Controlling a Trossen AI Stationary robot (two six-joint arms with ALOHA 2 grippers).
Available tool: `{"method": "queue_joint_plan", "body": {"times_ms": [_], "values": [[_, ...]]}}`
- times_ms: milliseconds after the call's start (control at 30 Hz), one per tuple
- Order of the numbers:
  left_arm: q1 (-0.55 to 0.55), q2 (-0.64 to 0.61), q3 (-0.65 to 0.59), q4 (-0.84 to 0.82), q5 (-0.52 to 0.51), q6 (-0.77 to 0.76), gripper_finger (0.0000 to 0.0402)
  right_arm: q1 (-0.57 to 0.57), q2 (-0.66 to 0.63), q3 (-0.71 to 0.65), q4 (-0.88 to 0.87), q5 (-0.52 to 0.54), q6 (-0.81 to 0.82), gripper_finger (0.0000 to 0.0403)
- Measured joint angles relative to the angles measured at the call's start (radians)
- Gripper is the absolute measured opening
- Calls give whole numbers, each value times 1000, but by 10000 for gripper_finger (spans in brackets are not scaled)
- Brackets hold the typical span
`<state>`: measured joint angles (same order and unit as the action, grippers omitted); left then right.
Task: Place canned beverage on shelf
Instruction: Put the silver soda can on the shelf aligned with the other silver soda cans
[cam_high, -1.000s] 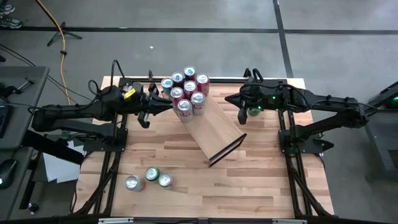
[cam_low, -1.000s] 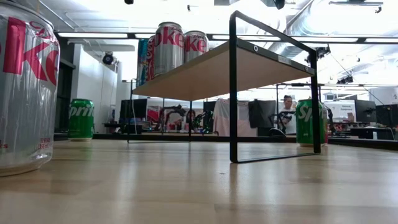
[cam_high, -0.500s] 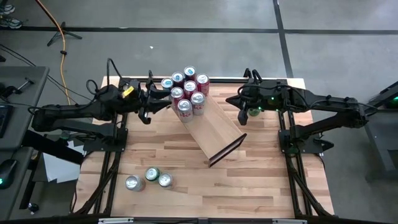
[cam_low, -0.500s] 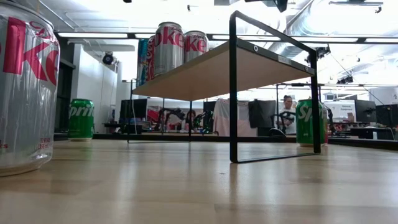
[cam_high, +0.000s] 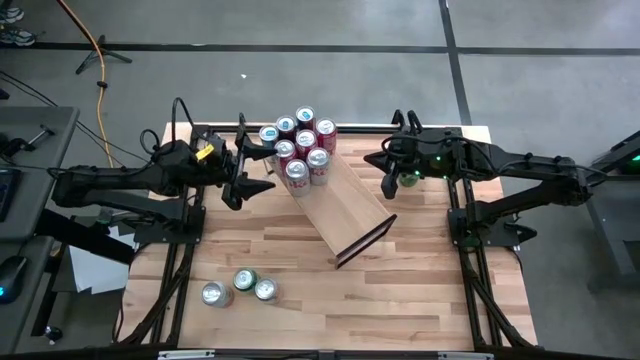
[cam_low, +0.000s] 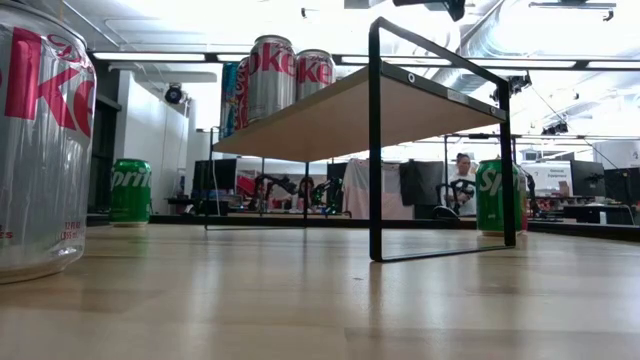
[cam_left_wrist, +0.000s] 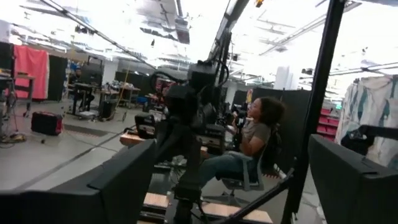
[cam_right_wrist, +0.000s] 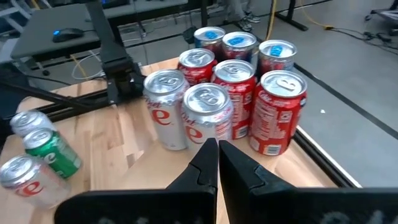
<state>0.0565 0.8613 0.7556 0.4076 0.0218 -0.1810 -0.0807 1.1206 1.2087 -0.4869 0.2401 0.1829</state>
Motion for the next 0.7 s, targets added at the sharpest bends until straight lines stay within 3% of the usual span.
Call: {"method": "queue_joint_plan", "body": {"times_ms": [100,200,467,567,700], "values": [[-27,21,46,-51,-1,-13,332,0,0,0,-6,18,0,0],[-77,62,166,-270,0,-21,330,0,0,0,-15,20,-1,0],[-277,298,676,-1255,-106,-23,329,-12,0,0,-95,19,-8,0],[-368,378,735,-1464,-122,-51,329,-25,0,0,-133,19,-8,0],[-486,451,690,-1519,-121,-90,329,-45,0,0,-176,19,-8,0]]}}
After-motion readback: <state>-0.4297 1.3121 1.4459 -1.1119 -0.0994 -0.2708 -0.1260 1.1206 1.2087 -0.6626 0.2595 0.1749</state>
